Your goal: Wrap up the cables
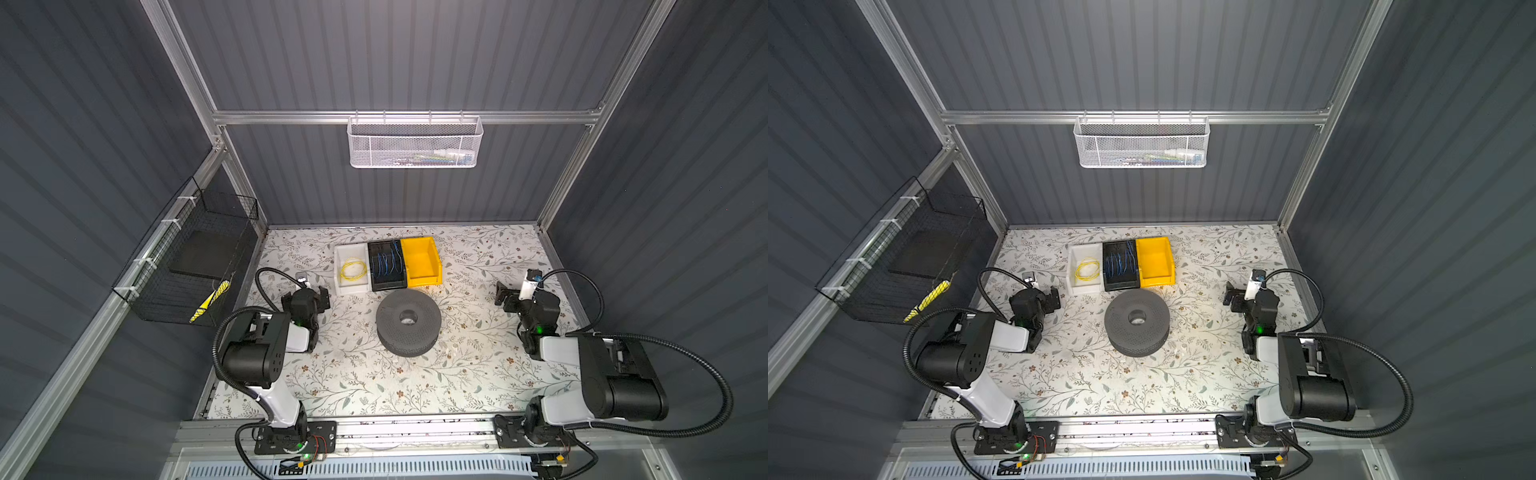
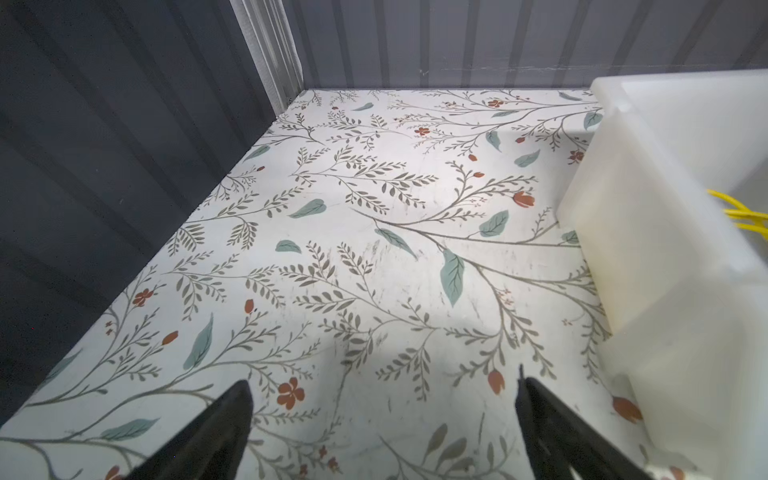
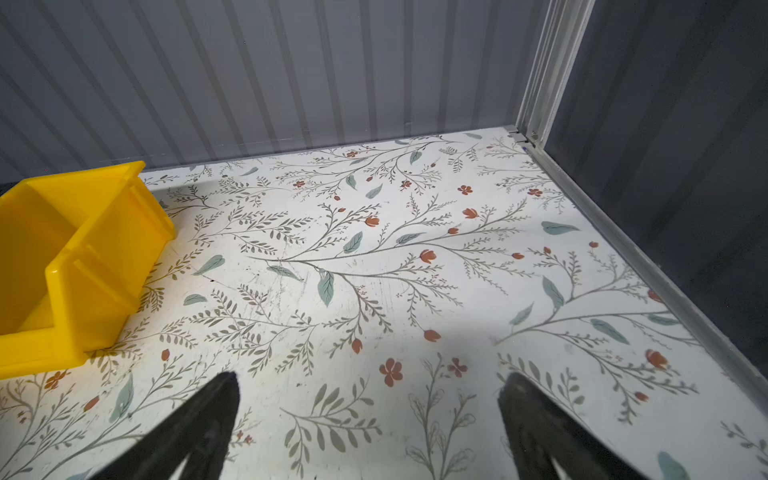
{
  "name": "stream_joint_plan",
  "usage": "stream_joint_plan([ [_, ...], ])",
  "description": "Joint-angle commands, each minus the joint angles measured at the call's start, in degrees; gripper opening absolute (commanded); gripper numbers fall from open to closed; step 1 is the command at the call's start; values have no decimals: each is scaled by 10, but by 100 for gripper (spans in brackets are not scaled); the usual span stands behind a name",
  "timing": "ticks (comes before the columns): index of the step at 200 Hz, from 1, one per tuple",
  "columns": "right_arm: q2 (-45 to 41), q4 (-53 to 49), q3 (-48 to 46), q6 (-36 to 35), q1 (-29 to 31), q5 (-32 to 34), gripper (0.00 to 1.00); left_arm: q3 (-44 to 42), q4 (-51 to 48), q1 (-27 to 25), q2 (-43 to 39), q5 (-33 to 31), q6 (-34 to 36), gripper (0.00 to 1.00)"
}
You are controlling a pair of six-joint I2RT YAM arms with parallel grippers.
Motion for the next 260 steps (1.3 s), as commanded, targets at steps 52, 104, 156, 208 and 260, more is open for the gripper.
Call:
stream_joint_plan([
  [52, -1, 15, 0, 4, -2, -1, 99, -4, 12, -1, 2, 2, -2, 100],
  [104, -1, 15, 0, 4, -1, -1, 99, -4, 12, -1, 2, 2, -2, 100],
  [156, -1, 15, 0, 4, -2, -1, 99, -5, 12, -1, 2, 2, -2, 100],
  [208, 1, 13, 2, 6, -3, -3, 99, -4, 10, -1, 0, 3, -2, 100],
  [260, -53, 5, -17, 23, -2, 51, 99, 29, -70, 0, -29, -21, -10, 100],
])
